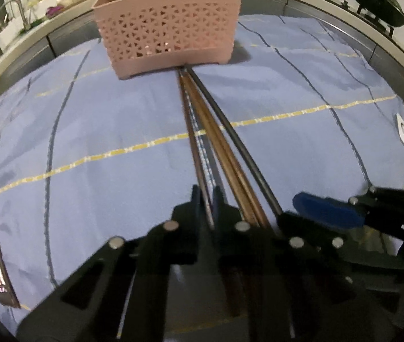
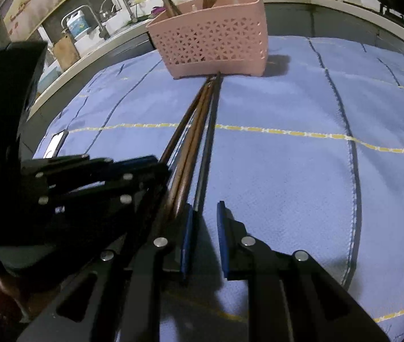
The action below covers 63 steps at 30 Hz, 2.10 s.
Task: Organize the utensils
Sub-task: 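Grasp one chopstick with the left gripper while the right gripper grasps another, then carry both chopsticks upright over the pink basket and drop them in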
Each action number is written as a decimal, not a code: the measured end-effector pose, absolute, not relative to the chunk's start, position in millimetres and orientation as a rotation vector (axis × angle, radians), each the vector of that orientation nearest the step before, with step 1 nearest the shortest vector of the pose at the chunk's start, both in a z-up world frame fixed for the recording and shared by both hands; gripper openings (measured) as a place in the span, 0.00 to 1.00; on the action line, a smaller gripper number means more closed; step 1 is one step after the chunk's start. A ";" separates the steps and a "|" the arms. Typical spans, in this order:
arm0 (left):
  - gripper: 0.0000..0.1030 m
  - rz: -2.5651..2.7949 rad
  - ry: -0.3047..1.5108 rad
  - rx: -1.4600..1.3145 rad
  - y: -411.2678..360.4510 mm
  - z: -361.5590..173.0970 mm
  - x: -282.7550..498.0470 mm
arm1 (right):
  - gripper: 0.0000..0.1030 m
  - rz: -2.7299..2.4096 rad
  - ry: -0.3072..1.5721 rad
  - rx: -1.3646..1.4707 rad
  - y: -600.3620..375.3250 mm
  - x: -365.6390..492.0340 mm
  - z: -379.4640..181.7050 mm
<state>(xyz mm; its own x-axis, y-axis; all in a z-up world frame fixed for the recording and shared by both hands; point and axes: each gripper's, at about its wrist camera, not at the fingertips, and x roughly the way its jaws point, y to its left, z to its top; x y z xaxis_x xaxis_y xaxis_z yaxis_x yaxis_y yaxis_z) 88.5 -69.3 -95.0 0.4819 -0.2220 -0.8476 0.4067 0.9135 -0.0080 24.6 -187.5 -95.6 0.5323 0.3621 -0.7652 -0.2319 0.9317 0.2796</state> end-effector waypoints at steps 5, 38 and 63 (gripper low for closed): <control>0.06 -0.363 1.010 0.176 -43.7 -94.3 86.6 | 0.18 0.348 0.943 0.114 -182.1 24.2 -95.8; 0.05 -0.436 0.999 0.222 -52.9 -88.2 165.9 | 0.05 0.354 1.047 0.011 -170.7 158.4 -83.4; 0.04 -0.504 0.666 0.073 -8.7 46.2 84.5 | 0.05 0.386 0.539 0.094 -210.5 52.7 37.2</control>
<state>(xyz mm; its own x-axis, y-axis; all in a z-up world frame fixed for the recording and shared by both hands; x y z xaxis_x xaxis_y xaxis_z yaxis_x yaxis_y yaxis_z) 84.5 -8.7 46.2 0.6714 -0.4241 -0.6077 0.4698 0.8778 -0.0936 52.7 -210.5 37.2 0.7882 0.3819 -0.4826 -0.3331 0.9241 0.1874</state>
